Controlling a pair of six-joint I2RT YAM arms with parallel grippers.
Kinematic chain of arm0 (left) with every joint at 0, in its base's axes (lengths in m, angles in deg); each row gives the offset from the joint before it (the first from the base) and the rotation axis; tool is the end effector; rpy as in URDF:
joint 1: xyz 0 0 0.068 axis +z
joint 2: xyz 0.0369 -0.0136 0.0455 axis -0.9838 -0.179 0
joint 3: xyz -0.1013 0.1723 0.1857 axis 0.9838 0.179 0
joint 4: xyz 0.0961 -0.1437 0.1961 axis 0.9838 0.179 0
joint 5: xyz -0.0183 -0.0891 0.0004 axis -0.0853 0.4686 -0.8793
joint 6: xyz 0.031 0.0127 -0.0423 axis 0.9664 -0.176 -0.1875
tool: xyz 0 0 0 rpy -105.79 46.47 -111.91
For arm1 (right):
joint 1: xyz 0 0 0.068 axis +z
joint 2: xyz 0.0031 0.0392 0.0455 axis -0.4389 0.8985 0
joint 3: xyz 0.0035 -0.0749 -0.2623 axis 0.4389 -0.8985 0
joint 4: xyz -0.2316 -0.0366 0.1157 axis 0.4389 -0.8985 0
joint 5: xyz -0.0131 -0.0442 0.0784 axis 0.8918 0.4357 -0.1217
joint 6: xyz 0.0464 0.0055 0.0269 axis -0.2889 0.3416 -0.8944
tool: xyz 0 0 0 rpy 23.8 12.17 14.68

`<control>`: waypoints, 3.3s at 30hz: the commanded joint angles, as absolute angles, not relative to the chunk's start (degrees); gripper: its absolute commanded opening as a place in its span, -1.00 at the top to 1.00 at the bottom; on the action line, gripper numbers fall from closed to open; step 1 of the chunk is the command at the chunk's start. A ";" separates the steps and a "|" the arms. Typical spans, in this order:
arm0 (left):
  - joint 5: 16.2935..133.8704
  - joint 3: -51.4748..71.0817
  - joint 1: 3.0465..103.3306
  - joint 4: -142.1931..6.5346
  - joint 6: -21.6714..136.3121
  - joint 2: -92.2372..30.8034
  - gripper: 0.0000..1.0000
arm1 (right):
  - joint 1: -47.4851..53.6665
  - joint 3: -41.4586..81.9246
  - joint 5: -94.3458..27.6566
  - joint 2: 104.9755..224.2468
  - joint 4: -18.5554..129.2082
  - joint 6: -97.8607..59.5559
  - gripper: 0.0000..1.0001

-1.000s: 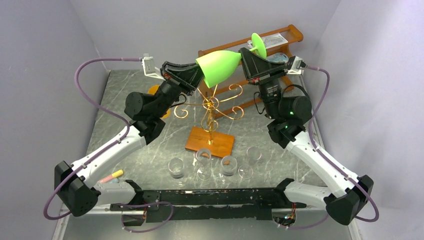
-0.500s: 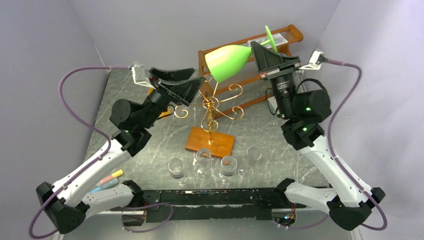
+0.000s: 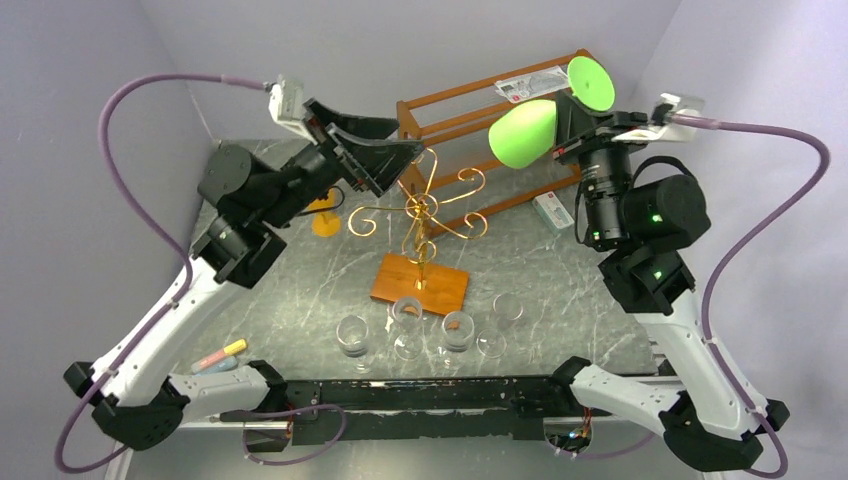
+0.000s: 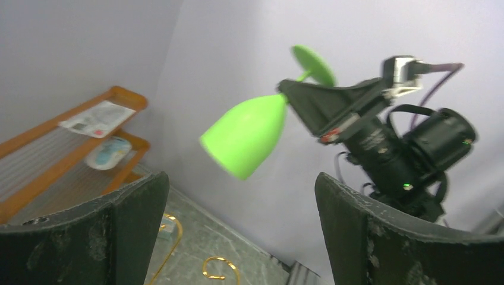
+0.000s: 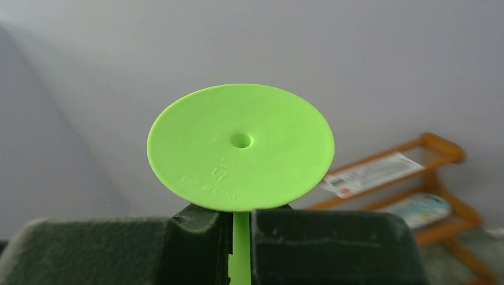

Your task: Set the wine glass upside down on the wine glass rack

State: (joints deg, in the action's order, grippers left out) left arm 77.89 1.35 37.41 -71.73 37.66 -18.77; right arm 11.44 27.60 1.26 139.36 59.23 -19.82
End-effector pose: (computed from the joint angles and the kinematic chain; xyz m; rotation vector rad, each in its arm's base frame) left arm 0.1571 -0.1522 0.5222 0.3038 1.2298 -1.2343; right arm 0.1317 0.0804 0.5508 0.1501 1.1026 0.4590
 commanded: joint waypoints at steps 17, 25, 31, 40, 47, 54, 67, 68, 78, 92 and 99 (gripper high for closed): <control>101.46 -22.79 35.88 -72.26 10.90 -52.21 -0.63 | 11.67 7.63 -5.11 133.86 55.42 2.84 1.00; 103.95 -20.27 35.81 -75.74 4.67 -53.45 -0.24 | 11.67 5.16 -9.81 134.40 59.21 4.90 1.00; 105.38 -20.42 35.68 -74.76 4.67 -54.33 0.29 | 11.67 3.40 -9.87 134.99 59.88 6.14 1.00; 104.78 -19.82 35.71 -76.37 5.94 -53.40 0.90 | 11.67 2.11 -12.95 133.57 60.27 3.50 0.76; 103.71 -21.69 36.47 -79.57 1.34 -55.39 0.90 | 11.59 -0.32 -7.65 127.14 59.76 -2.57 -0.54; 100.57 -23.16 39.56 -76.80 0.42 -57.58 0.90 | 11.63 -1.19 -6.24 119.35 53.50 -11.83 -0.66; 99.68 -10.53 44.41 -79.98 -3.60 -51.88 0.90 | 11.64 -0.78 -3.19 113.59 47.34 -25.22 -0.63; 99.39 -9.69 44.69 -79.58 -3.94 -51.10 0.90 | 11.60 -0.82 -2.63 112.91 47.38 -25.36 -0.63; 98.41 -6.62 47.67 -74.70 -4.57 -45.62 0.90 | 11.69 -1.61 5.14 107.29 47.89 -26.13 -0.62; 96.57 -3.85 47.99 -71.92 -2.43 -45.23 0.90 | 11.67 -1.37 6.07 106.06 45.88 -25.52 -0.62; 95.79 -2.07 47.29 -68.67 0.02 -43.45 0.90 | 11.67 -1.55 6.17 106.16 45.82 -25.19 -0.62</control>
